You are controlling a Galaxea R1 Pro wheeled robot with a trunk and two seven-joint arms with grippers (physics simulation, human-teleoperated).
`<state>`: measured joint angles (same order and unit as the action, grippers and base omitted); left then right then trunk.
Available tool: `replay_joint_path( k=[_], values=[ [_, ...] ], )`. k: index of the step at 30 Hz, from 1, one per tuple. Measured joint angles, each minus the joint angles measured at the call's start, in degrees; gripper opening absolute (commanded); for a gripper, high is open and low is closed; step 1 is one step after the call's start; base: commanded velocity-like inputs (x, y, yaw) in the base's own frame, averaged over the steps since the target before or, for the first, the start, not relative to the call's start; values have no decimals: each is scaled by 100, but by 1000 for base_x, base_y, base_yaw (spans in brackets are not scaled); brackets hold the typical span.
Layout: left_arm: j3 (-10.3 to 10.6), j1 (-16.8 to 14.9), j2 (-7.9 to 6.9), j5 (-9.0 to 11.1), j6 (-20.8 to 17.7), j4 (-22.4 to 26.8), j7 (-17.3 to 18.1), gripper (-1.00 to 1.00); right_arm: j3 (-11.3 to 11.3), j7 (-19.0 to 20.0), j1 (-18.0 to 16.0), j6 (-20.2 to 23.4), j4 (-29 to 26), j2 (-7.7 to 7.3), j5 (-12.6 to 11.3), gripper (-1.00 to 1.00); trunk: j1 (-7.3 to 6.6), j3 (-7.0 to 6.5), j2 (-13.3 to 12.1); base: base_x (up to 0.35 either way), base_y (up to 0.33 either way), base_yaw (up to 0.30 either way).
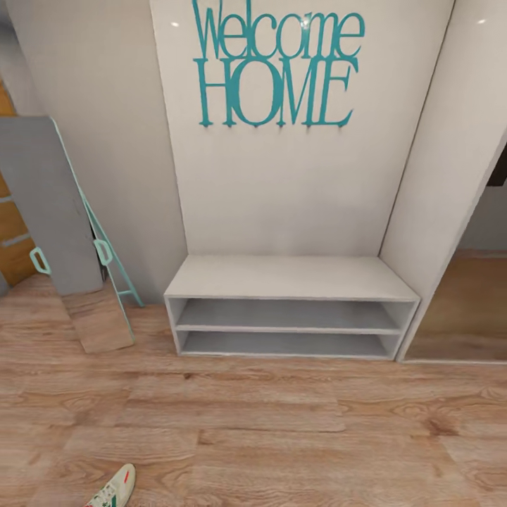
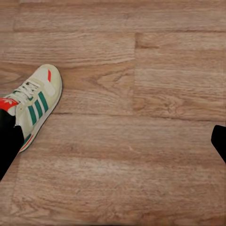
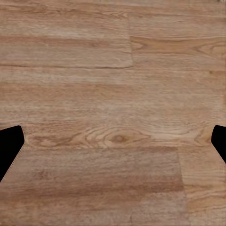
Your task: Pick up the two gym shoes and the two sandals from the corridor floor and place them onto the hallstand (shoe rack) in the corridor, making sure they are on the rack and not on the floor. Arrange them so the two gym shoes are next to each other and the two sandals are next to each other.
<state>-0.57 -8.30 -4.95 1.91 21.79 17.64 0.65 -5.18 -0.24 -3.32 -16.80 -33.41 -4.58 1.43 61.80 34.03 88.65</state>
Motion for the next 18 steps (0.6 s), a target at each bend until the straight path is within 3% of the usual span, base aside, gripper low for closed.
replay_joint_path(
  k=[18],
  values=[
    [-4, 0, -6, 82, 0, 0, 4, 100, 0, 0, 0, 0, 0, 0, 0, 100, 395, 258, 722, 0, 0, 276]
  ],
)
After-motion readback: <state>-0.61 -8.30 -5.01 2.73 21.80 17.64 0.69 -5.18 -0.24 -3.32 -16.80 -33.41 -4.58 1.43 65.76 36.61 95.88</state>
